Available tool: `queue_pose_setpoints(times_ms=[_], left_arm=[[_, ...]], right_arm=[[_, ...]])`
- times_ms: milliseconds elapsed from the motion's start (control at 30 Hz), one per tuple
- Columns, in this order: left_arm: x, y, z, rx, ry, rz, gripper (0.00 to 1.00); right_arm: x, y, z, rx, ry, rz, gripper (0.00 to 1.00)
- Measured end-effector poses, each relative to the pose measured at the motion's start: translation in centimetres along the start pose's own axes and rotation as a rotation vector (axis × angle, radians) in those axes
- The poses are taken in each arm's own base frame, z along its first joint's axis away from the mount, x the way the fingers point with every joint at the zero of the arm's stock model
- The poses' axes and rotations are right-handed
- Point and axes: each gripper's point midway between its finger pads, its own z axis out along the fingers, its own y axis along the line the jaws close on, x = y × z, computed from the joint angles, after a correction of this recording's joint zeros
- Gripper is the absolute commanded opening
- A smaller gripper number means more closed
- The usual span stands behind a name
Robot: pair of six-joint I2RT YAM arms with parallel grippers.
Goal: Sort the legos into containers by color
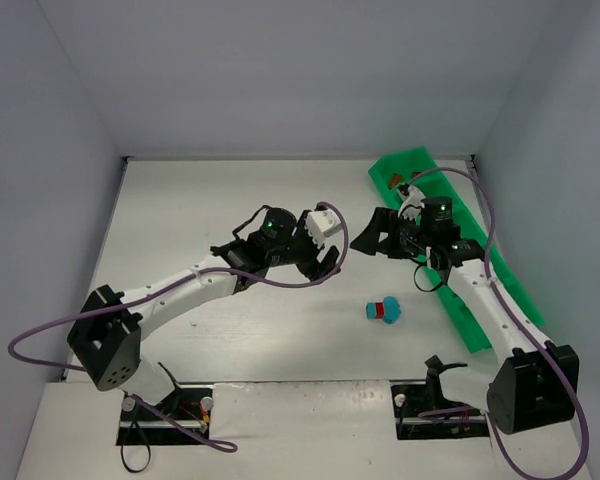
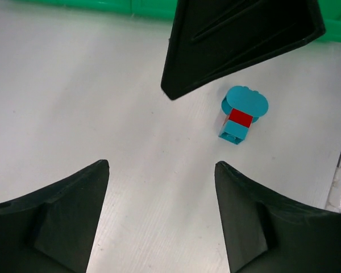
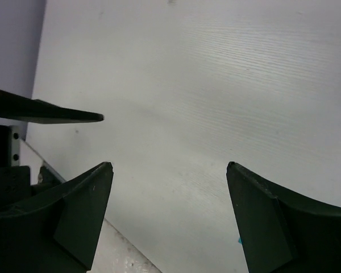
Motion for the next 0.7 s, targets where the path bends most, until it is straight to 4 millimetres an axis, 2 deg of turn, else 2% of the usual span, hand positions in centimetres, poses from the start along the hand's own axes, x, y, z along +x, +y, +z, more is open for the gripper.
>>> queue_pose_setpoints(times_ms=[133, 200, 333, 433, 500, 600, 700], left_arm=[[0.9, -0.6, 0.1, 0.008, 0.024, -0.072, 0.74], [1.5, -1.6, 0.4, 0.029, 0.041, -0.081, 0.74], [2.7, -5.3, 1.6, 0.122, 0.079, -0.030, 0.74], [4.1, -8.2, 3.1, 0.218, 0.129, 0.029, 0.74], [5.0, -9.5, 4.6, 0.271, 0.162, 0.074, 0.74], [6.3, -9.9, 6.8, 0.309, 0.209, 0.126, 0.74], [7.8, -9.7, 8.8, 0.326, 0.252, 0.165, 0.74]], right_arm=[[0.3, -2.4, -0.7, 0.145, -0.035, 0.017, 0.79], [0.2, -3.5, -1.3, 0.218, -0.065, 0.022, 0.79], [-0.2, -5.6, -2.8, 0.338, -0.120, 0.049, 0.79], [-1.1, -8.2, -4.8, 0.430, -0.177, 0.119, 0.80], [-1.7, -10.7, -6.6, 0.497, -0.225, 0.188, 0.81], [-1.5, -13.2, -8.5, 0.574, -0.259, 0.263, 0.82], [-0.8, -13.5, -8.6, 0.581, -0.248, 0.287, 0.82]])
